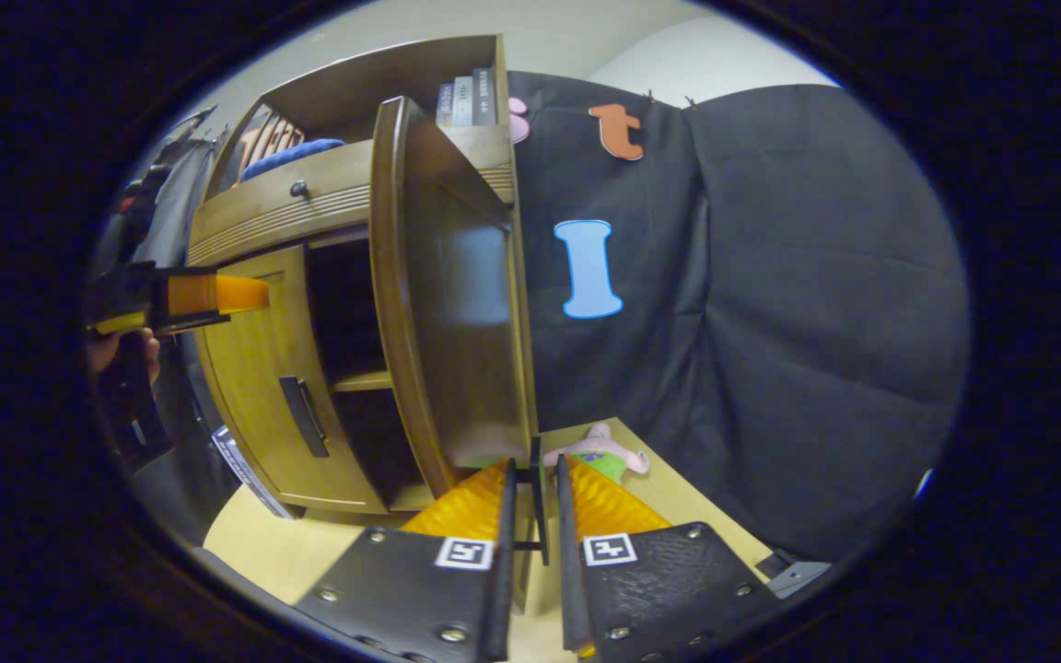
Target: Open the right door of the double-door shoe cabinet with the right hand, and open the left door with the left hand.
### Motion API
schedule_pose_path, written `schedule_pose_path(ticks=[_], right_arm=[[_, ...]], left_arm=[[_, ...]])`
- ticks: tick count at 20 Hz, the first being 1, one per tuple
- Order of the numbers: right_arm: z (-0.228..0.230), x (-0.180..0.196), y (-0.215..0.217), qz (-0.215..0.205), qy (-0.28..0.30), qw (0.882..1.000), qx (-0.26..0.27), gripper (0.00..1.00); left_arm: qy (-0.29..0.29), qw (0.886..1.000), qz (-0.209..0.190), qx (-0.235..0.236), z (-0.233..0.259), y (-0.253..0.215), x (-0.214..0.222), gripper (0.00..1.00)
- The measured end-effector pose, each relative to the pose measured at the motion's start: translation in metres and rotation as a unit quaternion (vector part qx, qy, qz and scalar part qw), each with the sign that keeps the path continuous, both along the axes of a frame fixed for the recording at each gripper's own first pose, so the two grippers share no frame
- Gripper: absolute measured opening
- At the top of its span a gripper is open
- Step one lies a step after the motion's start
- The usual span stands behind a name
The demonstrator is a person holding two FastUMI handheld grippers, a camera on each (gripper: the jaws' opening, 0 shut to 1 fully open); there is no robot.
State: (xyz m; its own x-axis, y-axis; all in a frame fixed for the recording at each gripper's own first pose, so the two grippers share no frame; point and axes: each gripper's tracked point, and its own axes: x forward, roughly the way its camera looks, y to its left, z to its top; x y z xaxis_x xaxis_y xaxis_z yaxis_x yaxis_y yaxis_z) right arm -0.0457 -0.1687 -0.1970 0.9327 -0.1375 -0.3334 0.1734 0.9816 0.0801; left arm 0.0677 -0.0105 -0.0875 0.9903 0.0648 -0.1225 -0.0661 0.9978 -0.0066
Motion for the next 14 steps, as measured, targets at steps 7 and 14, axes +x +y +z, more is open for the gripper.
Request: schedule_pose_path(ticks=[7, 14], right_arm=[[0.01, 0.001, -0.055, -0.048, -0.019, 0.998, -0.017, 0.18], [0.021, -0.008, -0.093, -0.09, -0.035, 0.995, -0.02, 0.18]], left_arm=[[0.015, 1.0, 0.02, 0.006, -0.03, 0.011, 0.025, 0.95], [0.034, 0.998, 0.046, -0.003, -0.073, 0.039, 0.046, 0.92]])
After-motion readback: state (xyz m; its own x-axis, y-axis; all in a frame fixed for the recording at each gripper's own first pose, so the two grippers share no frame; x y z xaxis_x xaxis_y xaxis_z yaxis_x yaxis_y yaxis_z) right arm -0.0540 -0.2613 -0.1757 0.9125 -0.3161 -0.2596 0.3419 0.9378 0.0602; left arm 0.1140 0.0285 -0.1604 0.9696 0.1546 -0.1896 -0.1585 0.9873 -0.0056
